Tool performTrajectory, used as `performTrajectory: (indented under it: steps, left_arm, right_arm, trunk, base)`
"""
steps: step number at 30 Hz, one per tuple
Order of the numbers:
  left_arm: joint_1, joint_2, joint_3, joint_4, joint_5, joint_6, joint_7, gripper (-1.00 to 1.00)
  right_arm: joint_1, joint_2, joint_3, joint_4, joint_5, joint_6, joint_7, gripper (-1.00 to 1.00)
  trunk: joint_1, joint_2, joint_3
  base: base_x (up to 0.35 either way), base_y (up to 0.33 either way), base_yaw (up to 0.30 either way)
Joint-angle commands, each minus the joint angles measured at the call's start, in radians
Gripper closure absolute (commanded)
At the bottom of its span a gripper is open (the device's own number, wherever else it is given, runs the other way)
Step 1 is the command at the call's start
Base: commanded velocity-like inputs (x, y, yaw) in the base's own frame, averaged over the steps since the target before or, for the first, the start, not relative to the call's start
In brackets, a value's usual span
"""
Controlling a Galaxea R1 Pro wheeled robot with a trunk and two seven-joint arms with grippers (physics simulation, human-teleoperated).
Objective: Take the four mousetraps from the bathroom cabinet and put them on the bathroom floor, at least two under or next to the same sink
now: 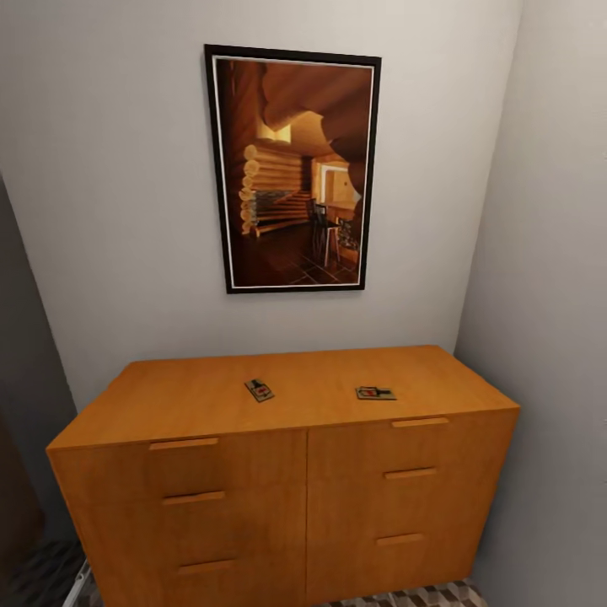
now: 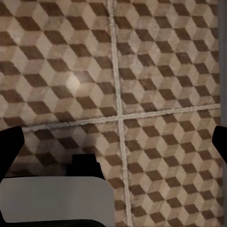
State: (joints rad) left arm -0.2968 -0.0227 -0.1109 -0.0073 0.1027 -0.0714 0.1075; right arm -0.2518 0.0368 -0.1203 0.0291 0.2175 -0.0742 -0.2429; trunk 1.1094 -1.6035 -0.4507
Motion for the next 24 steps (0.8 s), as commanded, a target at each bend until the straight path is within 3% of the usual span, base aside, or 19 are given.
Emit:
performTrajectory:
  steps: [1,24]
  left_arm:
    - [-0.001,0.0,-0.009,0.001,0.01,-0.004,0.003,-1.0]
    - [-0.001,0.0,-0.009,0.001,0.011,-0.004,0.003,-1.0]
  right_arm:
    - [-0.001,0.0,-0.009,0.003,0.01,-0.006,-0.004,-1.0]
    - [-0.001,0.0,-0.009,0.003,0.01,-0.006,-0.004,-1.0]
  trunk:
    - [0.0,-0.001,-0.001]
    - [0.0,-0.001,-0.001]
  base:
    - [0.0,-0.104,0.0]
    - [0.0,-0.018,0.0]
